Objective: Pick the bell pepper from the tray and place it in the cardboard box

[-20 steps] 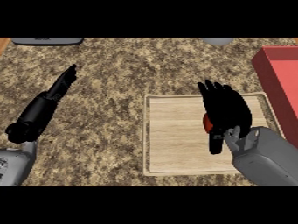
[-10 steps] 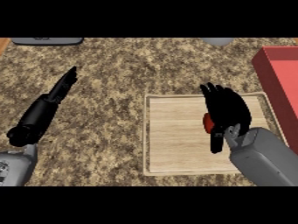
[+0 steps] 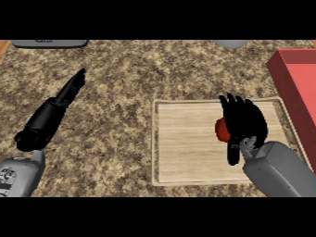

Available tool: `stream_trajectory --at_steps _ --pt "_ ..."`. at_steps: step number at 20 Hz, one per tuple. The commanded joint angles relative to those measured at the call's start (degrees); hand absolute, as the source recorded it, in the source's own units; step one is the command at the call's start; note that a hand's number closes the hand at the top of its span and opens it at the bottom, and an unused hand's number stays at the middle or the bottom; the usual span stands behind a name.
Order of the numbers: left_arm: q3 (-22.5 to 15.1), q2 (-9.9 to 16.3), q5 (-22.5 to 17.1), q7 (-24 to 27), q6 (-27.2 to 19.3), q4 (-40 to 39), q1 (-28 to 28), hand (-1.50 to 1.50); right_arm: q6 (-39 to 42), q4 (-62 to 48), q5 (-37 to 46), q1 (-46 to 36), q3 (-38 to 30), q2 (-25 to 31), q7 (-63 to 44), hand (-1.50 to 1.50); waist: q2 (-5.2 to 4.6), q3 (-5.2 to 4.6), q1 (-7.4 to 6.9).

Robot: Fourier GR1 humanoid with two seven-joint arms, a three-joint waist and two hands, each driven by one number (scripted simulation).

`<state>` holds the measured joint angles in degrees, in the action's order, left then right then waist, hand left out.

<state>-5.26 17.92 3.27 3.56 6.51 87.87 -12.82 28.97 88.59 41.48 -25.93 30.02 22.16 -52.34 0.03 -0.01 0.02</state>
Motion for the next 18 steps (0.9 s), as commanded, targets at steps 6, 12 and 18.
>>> stream_trajectory --at_steps 6,12,18 --pt "0.22 -2.68 3.27 0.45 0.99 0.2 0.77 0.0 0.49 -3.62 4.57 2.01 -4.48 1.58 12.79 1.5 -0.03 0.02 -0.05" --pt "2.99 -0.75 2.76 3.02 2.93 2.16 5.0 0.0 -9.28 -7.16 13.91 2.21 -0.46 -0.65 18.22 1.5 -0.04 0.02 -0.34" --pt "4.25 -1.7 1.73 -3.04 4.67 -0.75 -3.25 0.0 -11.86 -8.23 19.42 -0.99 -0.12 -3.52 21.05 1.5 -0.08 0.02 -0.11"
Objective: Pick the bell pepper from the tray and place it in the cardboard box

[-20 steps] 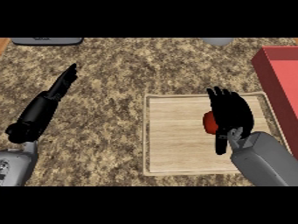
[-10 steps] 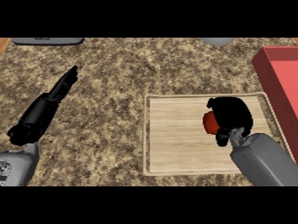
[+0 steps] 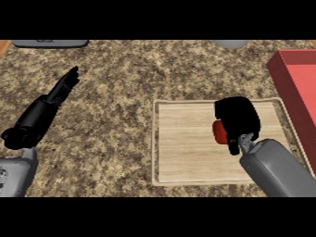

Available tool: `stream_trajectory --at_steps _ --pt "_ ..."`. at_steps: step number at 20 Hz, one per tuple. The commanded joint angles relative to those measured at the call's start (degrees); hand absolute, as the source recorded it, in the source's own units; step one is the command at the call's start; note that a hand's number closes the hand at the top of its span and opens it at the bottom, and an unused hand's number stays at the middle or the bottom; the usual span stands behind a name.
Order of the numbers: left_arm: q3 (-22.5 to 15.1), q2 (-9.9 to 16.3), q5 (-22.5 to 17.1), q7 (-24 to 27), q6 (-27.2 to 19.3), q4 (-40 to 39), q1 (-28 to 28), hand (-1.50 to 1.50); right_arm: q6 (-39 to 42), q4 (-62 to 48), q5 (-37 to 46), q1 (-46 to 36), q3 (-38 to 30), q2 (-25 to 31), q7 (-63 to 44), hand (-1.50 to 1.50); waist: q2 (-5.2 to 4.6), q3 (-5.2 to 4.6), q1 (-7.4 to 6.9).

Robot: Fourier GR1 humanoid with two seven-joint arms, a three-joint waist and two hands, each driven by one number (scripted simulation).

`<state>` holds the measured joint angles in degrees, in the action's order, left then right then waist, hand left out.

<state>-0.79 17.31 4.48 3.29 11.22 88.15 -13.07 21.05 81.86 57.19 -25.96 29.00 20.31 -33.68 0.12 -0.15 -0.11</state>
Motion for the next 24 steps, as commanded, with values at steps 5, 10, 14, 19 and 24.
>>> stream_trajectory --at_steps 5,10,14,19,24 --pt "-1.58 -1.57 0.93 0.1 0.19 -0.02 -2.35 0.0 -14.0 -20.86 -3.35 -13.04 -16.63 -6.92 0.28 1.5 -1.42 0.31 -2.82" --pt "-3.33 -3.04 2.36 2.5 -0.3 -0.71 -0.96 0.0 -22.94 -33.92 -0.48 -25.69 -21.51 -5.66 2.36 1.5 -1.64 0.21 -4.1" --pt "-0.84 -1.14 1.47 -1.39 0.54 -0.46 -3.79 0.0 -24.94 -40.94 3.76 -33.19 -20.68 -3.51 4.72 1.5 -0.92 0.17 -2.51" --pt "-1.49 -2.56 2.04 -1.1 -0.54 1.2 -0.56 0.0 -30.32 -42.61 5.23 -38.46 -24.63 -1.92 -0.93 1.5 -0.55 0.16 -1.88" --pt "0.71 -1.5 0.53 -1.0 0.31 0.12 -2.11 0.0 -36.44 -41.1 6.3 -41.23 -29.83 0.84 -12.23 1.5 -0.43 0.15 -0.96"
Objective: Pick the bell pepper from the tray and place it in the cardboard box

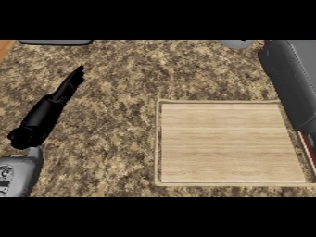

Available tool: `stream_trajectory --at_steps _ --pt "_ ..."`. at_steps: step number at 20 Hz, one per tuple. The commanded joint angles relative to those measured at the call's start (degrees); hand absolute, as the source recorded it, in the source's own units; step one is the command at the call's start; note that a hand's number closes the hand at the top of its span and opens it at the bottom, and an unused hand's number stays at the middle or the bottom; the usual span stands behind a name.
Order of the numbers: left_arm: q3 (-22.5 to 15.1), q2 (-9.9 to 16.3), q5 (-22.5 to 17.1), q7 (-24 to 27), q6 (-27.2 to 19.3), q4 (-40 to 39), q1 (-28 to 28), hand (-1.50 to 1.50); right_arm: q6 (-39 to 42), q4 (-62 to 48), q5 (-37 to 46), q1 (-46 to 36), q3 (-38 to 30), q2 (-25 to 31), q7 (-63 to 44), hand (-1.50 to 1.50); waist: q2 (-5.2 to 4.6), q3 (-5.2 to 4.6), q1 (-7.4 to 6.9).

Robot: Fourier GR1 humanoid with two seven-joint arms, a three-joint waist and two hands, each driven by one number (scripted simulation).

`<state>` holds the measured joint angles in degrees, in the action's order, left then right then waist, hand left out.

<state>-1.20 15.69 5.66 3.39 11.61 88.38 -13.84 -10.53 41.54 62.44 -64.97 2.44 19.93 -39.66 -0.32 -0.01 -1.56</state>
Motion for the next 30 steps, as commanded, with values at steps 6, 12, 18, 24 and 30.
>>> stream_trajectory --at_steps 6,12,18,24,30 --pt "-0.13 -0.24 0.24 -0.84 0.46 2.59 2.3 0.0 -8.84 -3.32 3.1 -0.46 -6.43 8.8 -7.17 1.5 0.18 0.02 0.71" --pt "0.87 -0.53 0.9 1.17 -0.01 2.09 4.03 0.0 -8.28 -4.53 0.21 3.69 -10.43 14.77 -2.54 1.5 0.26 0.01 1.29" --pt "-0.45 -2.37 2.24 -1.77 -1.41 2.11 1.82 0.0 5.02 -11.24 -4.47 4.67 -13.72 20.56 2.85 1.5 0.32 0.03 1.56" --pt "1.43 -1.26 1.75 0.89 0.08 -2.94 -0.44 0.0 15.22 -14.37 -10.5 7.16 -17.84 23.51 8.22 1.5 0.19 0.0 1.77" --pt "0.5 -2.08 3.17 -0.45 -0.83 -0.26 0.33 0.0 23.22 -17.31 -13.34 13.13 -19.69 26.78 11.64 1.5 0.3 0.02 1.64"
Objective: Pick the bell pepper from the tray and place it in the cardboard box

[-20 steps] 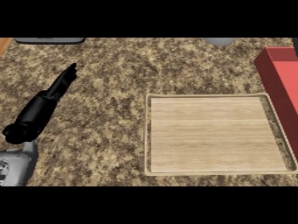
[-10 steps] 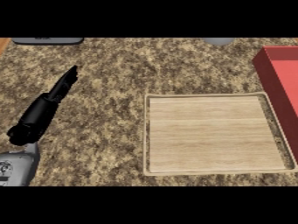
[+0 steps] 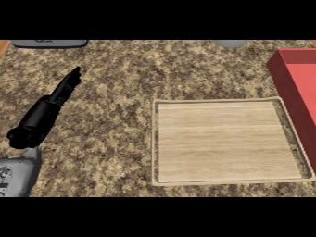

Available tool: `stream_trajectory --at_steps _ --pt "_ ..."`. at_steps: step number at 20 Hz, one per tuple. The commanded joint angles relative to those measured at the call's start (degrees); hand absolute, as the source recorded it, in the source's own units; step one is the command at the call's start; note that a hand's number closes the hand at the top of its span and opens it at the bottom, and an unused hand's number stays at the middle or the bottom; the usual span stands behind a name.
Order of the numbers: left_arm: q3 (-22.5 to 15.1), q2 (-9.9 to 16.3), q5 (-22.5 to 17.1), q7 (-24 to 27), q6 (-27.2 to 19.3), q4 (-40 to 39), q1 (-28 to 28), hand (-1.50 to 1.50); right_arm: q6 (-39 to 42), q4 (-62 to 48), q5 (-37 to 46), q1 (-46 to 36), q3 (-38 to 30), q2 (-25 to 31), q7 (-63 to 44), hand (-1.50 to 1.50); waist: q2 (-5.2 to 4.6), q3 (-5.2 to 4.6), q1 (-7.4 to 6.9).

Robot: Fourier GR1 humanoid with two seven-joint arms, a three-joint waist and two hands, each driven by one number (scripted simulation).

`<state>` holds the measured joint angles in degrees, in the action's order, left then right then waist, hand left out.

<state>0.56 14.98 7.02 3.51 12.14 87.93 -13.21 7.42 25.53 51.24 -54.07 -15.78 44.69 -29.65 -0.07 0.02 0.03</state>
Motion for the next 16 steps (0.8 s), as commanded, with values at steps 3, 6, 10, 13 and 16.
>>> stream_trajectory --at_steps 3,6,10,13,16 --pt "-0.32 -1.36 0.83 2.33 -0.6 -0.79 2.27 0.0 10.95 1.08 -5.54 2.3 -2.48 1.16 5.84 -1.5 0.21 -0.04 0.11" --pt "-0.51 -1.37 0.64 -1.33 -0.37 2.97 1.29 0.0 8.34 3.53 -7.46 3.96 -3.55 -0.03 10.6 -1.5 0.16 0.0 -0.11" --pt "-0.05 -0.65 -0.08 -1.35 0.46 3.85 2.64 0.0 -4.27 6.96 -12.34 5.44 -10.24 0.39 18.19 -1.5 0.17 0.15 -0.29" --pt "0.6 -0.58 -0.21 -1.17 0.33 1.58 1.66 0.0 -10.97 9.99 -21.21 1.11 -19.96 -1.24 19.93 -1.5 0.58 0.28 1.09" --pt "0.94 -0.42 0.28 0.89 0.03 0.61 2.0 0.0 -16.23 10.16 -27.33 1.97 -27.64 -1.68 21.05 -1.5 0.16 0.19 1.27"
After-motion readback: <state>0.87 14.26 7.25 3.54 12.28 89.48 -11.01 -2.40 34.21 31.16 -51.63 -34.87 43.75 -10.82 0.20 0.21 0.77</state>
